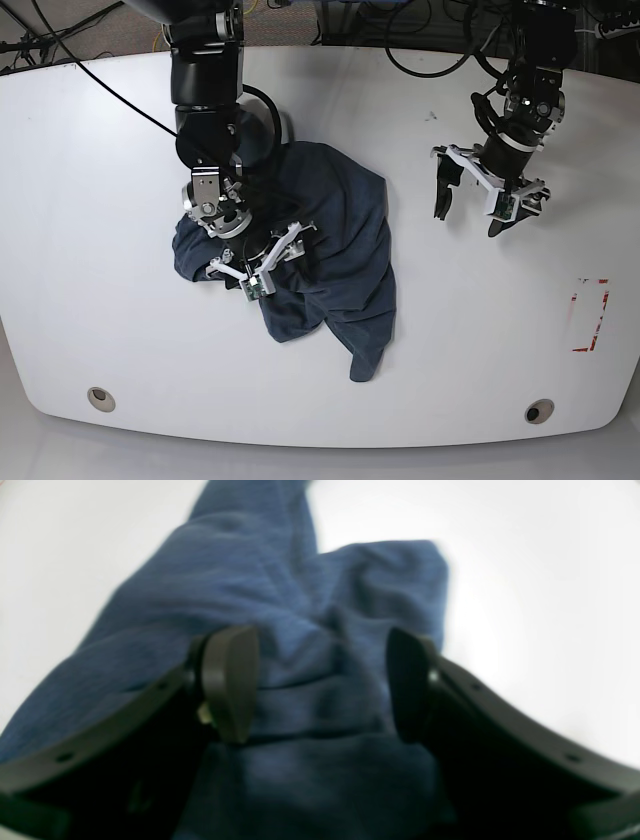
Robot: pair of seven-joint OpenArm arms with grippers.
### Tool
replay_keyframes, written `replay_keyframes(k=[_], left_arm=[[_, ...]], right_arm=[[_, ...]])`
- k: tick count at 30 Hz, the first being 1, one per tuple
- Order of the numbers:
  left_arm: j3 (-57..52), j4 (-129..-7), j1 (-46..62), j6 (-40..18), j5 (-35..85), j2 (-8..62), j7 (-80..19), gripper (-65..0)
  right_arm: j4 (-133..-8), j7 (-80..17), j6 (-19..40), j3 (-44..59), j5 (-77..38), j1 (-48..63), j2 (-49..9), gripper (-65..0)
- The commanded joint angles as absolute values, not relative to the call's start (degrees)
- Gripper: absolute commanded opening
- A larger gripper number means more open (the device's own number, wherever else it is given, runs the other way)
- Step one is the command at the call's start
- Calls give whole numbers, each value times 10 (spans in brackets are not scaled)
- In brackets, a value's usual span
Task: Fold the T-shirt properly
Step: 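Pull the held fabric with the right gripper to spread the shirt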
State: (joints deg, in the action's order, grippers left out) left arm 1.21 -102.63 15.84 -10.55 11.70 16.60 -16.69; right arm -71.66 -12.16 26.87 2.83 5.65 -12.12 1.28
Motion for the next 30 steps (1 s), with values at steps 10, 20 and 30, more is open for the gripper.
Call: replay_keyframes(k=[10, 20, 30], left_arm=[[8, -1037, 153, -106, 122, 170, -151, -141], [7, -1037, 154, -104, 121, 170, -148, -139], [5, -1036, 155, -105, 123, 170, -150, -138]], right_arm=[[-737, -119, 292, 67, 44, -142, 15, -256], [-711, -117, 285, 21, 46, -134, 17, -472], [-692, -118, 279, 16, 42, -133, 17, -497]])
